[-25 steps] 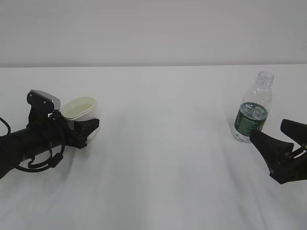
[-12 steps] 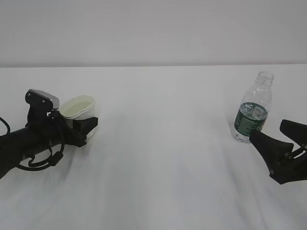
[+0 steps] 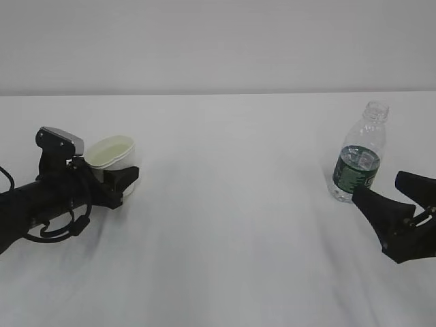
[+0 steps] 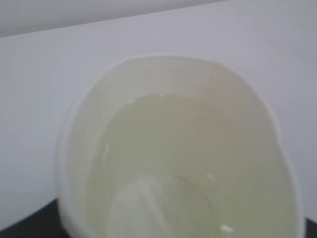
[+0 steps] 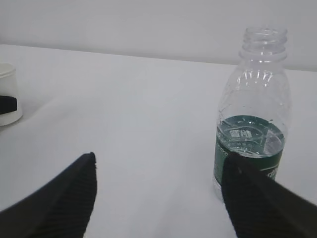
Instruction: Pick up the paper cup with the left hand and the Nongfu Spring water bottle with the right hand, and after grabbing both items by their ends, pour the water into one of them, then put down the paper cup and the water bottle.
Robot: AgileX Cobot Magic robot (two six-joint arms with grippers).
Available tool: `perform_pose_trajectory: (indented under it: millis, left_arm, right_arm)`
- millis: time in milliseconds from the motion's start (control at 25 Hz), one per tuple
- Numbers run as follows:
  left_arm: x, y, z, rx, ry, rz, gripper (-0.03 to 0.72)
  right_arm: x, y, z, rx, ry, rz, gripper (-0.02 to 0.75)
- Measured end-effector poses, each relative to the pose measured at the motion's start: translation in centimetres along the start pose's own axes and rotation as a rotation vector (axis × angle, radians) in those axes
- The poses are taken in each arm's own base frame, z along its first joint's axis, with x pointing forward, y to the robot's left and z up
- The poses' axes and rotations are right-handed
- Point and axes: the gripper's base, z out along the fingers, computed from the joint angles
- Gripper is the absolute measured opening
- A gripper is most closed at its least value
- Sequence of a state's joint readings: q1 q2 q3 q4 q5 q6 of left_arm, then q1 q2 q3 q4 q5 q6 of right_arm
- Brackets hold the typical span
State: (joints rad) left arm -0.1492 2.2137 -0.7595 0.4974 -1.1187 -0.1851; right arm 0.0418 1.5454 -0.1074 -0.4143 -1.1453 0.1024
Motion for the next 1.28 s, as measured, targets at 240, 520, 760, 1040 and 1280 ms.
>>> perform_pose_trajectory:
  millis: [240,520,760,1040,1280]
  left_arm:
    - [0.0,0.01,0.0,-0.002,0.0,-0.001,0.42]
    - [0.12,0.08,0.02,-0.008,0.0,-0.006,0.433]
    - [0.49,0.09,0.07,-0.009,0.0,-0.014,0.46]
    - [0.49,0.09,0.07,-0.009,0.0,-0.014,0.475]
    - [0.42,0.06,0.07,-0.006,-0.007,-0.013,0.607]
  right_arm:
    - [0.0,0.02,0.0,-0.002,0.0,0.001,0.589]
    - [0.0,0.04,0.0,-0.004,0.0,0.002,0.589]
    - [0.0,0.04,0.0,-0.004,0.0,0.002,0.589]
    - [0.0,0.04,0.0,-0.004,0.0,0.004,0.588]
    - [0.0,0.04,0.0,-0.004,0.0,0.004,0.588]
